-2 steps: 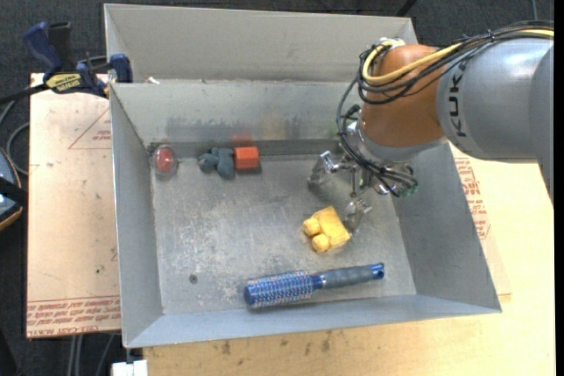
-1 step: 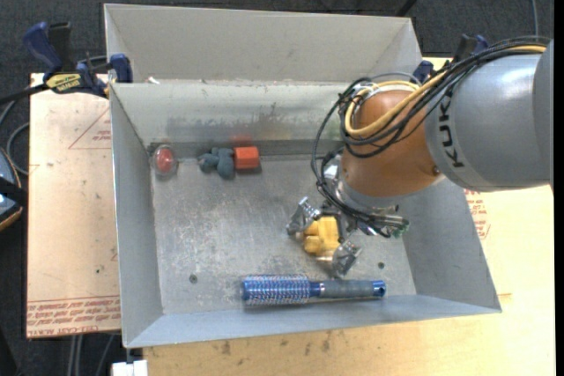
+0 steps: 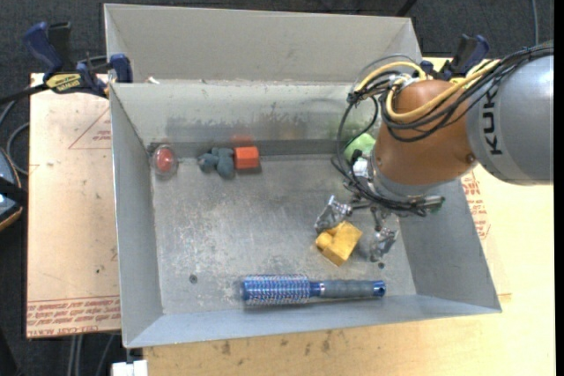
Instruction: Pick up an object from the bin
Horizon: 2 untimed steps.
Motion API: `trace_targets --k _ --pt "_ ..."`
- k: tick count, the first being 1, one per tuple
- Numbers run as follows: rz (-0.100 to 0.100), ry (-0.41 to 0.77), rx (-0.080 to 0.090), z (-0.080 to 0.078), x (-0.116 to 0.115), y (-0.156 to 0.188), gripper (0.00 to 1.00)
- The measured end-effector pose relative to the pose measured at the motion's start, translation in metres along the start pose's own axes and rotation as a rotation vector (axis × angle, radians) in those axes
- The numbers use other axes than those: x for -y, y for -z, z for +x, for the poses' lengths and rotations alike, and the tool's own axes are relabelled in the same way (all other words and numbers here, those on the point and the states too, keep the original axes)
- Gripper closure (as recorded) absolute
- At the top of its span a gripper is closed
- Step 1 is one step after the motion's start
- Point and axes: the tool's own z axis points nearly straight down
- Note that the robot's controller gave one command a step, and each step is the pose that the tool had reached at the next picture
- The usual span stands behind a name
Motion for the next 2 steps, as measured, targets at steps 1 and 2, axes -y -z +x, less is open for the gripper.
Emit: trace_targets --k 1,2 --pt "-0.001 0.002 0.001 -0.001 -0.001 0.000 1.00" --pt "0.007 -0.002 0.004 0.014 0.005 0.133 1.00"
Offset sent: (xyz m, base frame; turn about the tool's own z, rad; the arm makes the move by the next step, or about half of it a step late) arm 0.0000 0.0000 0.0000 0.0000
